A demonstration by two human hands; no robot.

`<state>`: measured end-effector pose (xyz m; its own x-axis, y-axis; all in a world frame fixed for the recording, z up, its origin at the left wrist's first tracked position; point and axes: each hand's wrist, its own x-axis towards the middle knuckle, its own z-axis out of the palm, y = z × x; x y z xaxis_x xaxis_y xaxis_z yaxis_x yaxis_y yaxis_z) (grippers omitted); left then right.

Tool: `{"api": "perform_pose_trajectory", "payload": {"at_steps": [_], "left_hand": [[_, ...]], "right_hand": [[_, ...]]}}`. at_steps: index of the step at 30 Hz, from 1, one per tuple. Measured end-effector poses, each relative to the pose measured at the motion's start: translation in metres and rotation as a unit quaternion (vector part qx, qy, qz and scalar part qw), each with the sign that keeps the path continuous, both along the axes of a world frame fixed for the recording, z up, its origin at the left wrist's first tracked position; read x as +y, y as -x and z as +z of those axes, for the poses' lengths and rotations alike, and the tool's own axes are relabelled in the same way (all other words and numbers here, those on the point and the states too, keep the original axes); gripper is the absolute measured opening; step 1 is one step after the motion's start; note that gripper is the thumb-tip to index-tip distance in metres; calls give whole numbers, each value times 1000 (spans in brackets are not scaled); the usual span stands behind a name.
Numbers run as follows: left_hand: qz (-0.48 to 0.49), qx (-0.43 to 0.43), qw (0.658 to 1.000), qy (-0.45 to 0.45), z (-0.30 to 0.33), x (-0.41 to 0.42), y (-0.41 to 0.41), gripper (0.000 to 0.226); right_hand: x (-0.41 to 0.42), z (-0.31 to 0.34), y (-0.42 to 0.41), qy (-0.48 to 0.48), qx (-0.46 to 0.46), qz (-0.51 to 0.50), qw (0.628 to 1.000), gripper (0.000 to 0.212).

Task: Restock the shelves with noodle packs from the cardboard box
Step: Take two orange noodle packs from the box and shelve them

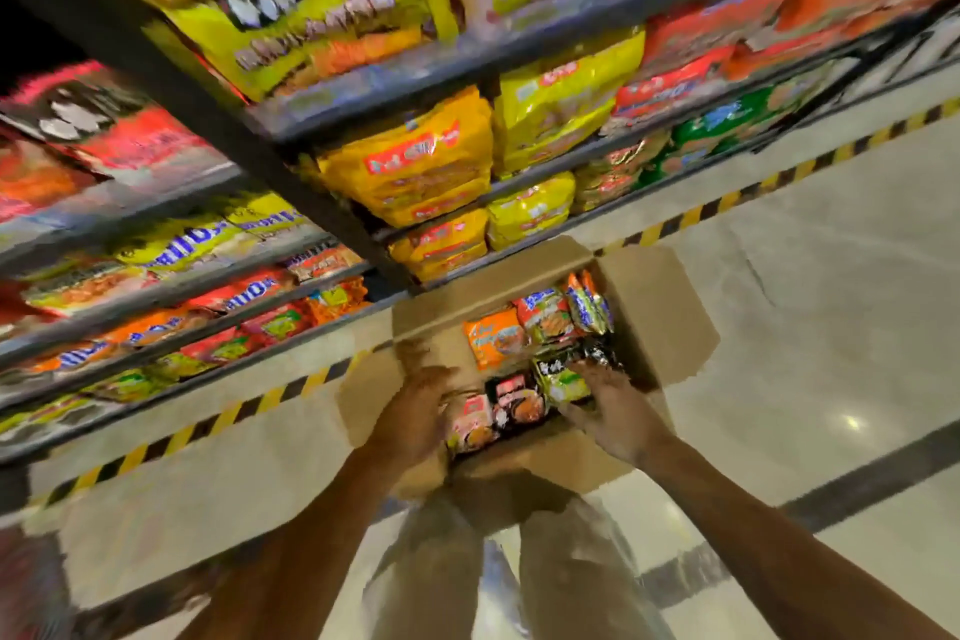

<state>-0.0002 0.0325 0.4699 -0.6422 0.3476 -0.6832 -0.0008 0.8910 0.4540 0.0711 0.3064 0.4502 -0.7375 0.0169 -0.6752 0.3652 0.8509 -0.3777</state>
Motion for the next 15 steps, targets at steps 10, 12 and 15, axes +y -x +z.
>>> {"api": "perform_pose_trajectory", "payload": {"at_steps": [10, 12, 15], "left_hand": [[116, -15, 993, -18, -230, 14, -27, 45], [100, -28, 995, -9, -275, 15, -26, 43], [89, -34, 995, -19, -347, 16, -27, 40]], "right_hand": [[34, -228, 8, 48, -8, -26, 998, 66], [41, -273, 4, 50, 7, 3, 999, 67], [51, -337, -1, 44, 12, 27, 999, 67]]}}
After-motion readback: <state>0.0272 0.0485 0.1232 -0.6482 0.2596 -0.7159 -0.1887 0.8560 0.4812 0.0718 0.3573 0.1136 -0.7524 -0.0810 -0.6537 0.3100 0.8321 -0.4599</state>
